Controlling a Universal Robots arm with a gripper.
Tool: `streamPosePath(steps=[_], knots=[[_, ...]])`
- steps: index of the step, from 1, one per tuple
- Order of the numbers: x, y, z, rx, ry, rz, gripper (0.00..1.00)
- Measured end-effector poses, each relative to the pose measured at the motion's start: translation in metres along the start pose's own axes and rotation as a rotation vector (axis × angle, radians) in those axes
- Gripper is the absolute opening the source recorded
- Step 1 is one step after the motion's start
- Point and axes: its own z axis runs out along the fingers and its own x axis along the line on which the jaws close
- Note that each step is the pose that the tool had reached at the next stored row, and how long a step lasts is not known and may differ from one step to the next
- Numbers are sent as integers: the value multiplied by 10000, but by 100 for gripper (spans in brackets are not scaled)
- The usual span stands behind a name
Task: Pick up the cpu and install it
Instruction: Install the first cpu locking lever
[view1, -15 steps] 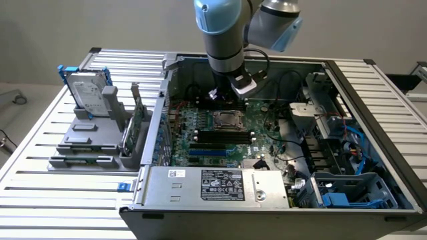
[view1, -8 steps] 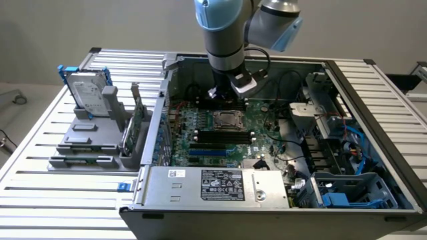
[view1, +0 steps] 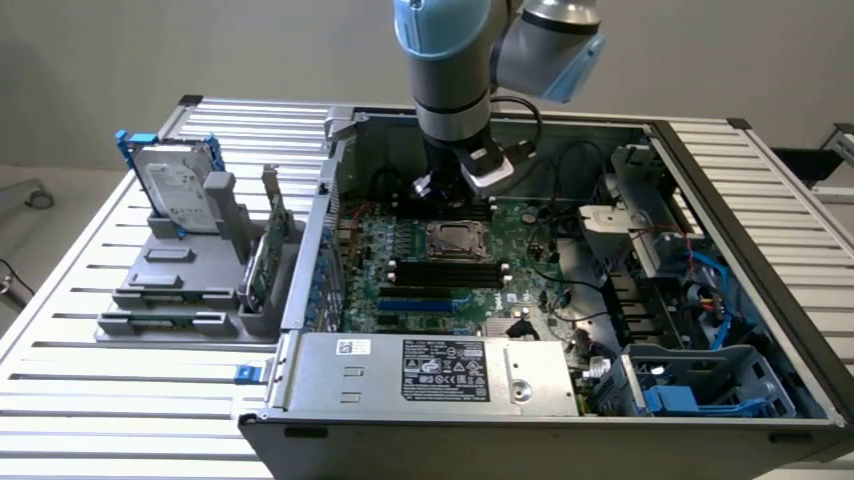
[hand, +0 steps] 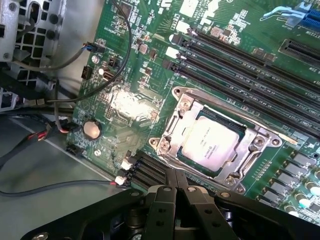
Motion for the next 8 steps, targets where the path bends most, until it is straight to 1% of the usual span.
streamPosePath(steps=[1,2,8], knots=[[-2,13,-22,3,-17,12,11],[-4,30,-53,5,-20,19,11],[6,128,-319,-5,-17,62,11]])
